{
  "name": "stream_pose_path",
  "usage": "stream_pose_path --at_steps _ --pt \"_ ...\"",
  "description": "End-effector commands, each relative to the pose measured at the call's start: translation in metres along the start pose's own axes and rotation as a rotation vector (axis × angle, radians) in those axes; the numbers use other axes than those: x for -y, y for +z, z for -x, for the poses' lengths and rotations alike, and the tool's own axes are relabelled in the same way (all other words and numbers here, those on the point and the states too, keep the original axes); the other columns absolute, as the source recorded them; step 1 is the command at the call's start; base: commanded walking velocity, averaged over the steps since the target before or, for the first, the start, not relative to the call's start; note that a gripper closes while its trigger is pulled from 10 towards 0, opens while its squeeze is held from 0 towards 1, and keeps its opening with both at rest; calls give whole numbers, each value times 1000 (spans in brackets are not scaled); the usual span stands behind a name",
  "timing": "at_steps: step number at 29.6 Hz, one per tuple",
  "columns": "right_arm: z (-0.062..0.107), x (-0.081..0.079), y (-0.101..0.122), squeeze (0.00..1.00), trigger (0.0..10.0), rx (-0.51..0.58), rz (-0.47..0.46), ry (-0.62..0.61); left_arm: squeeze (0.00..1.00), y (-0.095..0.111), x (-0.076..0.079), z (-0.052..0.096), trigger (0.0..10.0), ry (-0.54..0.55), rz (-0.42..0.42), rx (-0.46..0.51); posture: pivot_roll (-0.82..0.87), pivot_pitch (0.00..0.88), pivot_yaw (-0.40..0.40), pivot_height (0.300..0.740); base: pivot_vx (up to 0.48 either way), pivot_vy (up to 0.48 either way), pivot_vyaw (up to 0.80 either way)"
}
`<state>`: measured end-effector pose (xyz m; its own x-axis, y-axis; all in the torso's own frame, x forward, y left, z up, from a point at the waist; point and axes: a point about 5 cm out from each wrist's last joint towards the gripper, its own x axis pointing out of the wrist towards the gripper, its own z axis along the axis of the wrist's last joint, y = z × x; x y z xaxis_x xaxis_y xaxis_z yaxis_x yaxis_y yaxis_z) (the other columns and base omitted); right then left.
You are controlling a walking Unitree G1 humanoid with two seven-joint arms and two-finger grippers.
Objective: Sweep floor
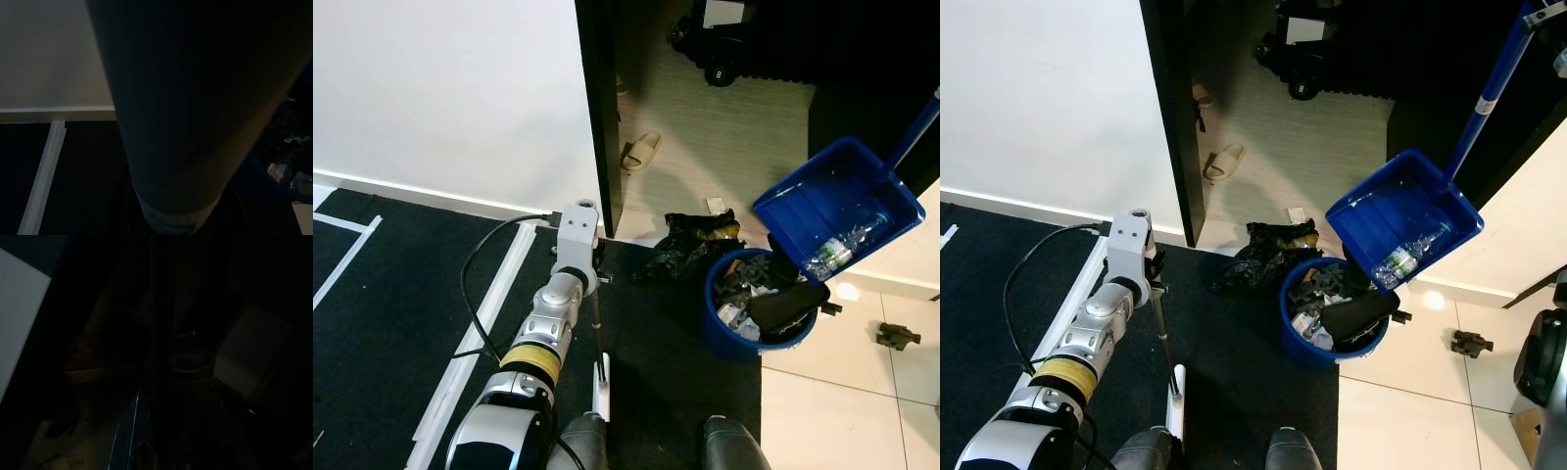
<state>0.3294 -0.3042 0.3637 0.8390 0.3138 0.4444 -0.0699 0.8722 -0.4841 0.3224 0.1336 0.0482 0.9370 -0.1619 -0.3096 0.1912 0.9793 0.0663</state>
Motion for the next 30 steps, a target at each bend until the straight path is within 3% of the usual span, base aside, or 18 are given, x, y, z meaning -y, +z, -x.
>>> stream_pose_path --at_steps 1,10,30 --pt "-3 -2 15 0 10000 75 2 27 0 -2 -5 0 10000 9 -12 -10 24 13 -6 740 0 0 0" --pt "-1 -18 13 0 10000 65 -34 138 0 -3 -4 1 10000 8 -9 -14 25 13 -7 740 0 0 0" --pt "2 -22 8 0 10000 26 15 160 0 -4 -3 1 10000 1 -16 -15 25 0 -8 740 0 0 0"
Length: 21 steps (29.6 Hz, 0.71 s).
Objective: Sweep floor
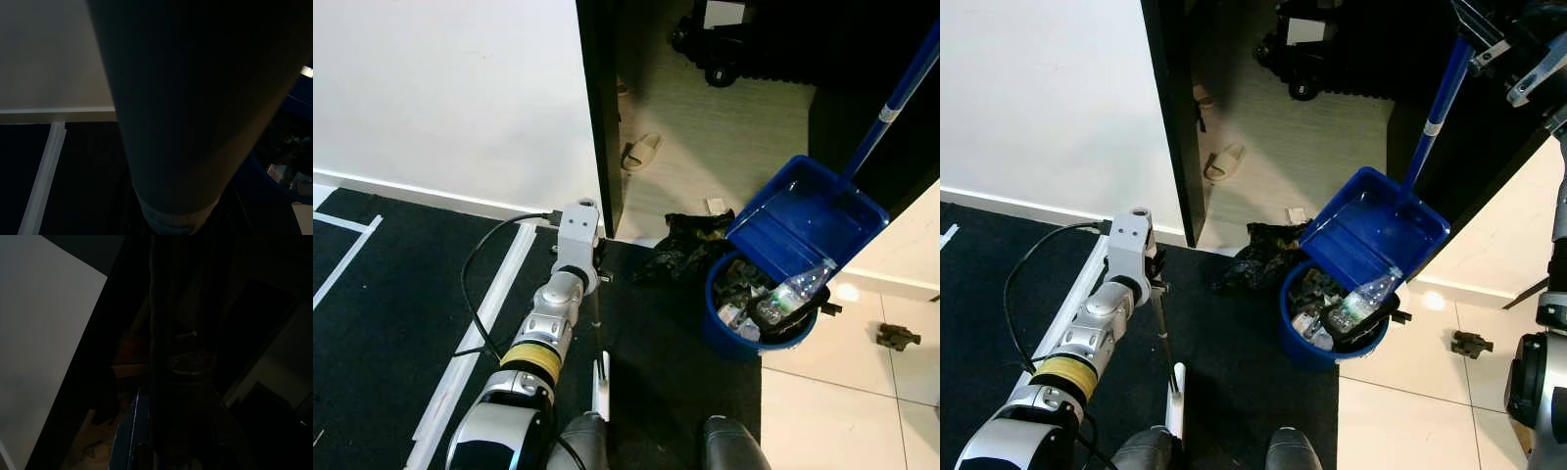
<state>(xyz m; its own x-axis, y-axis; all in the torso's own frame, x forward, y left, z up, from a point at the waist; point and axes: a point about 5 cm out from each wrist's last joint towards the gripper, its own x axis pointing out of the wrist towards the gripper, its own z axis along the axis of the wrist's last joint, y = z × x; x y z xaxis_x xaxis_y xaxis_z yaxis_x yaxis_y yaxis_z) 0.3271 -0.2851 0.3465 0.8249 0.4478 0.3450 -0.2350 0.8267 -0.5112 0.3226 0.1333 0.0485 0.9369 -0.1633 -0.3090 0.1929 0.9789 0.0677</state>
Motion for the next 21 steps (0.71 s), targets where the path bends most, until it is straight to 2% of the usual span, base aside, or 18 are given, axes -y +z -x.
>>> stream_pose_path --at_steps 1,3,4,6,8,9,10,11,15,21 --pt "0 6 11 0 10000 28 85 -29 0 -5 -3 1 10000 2 -15 -16 25 0 -7 740 0 0 0" --pt "3 17 7 0 10000 -25 159 -126 0 -5 -3 1 10000 1 -18 -18 24 0 -6 740 0 0 0" --pt "3 17 7 0 10000 -25 159 -126 0 -5 -3 1 10000 1 -18 -18 24 0 -6 740 0 0 0" --pt "6 27 6 0 10000 -58 213 -206 0 -6 -3 2 10000 1 -20 -19 24 0 -6 740 0 0 0" --pt "9 37 7 0 10000 -63 236 -276 0 -6 -3 2 10000 1 -22 -19 24 0 -6 740 0 0 0" --pt "9 37 7 0 10000 -63 236 -276 0 -6 -3 2 10000 1 -22 -19 24 0 -6 740 0 0 0" --pt "13 51 14 0 10000 -53 264 -361 0 -6 -3 2 10000 3 -22 -19 23 0 -6 740 0 0 0" --pt "13 51 14 0 10000 -53 264 -361 0 -6 -3 2 10000 3 -22 -19 23 0 -6 740 0 0 0" --pt "19 72 29 0 10000 -28 299 -468 0 -5 -3 1 10000 5 -23 -17 24 0 -10 740 0 0 0" --pt "18 84 51 0 10000 47 321 -525 0 -6 -6 2 10000 13 -22 -19 24 0 -10 740 0 0 0"
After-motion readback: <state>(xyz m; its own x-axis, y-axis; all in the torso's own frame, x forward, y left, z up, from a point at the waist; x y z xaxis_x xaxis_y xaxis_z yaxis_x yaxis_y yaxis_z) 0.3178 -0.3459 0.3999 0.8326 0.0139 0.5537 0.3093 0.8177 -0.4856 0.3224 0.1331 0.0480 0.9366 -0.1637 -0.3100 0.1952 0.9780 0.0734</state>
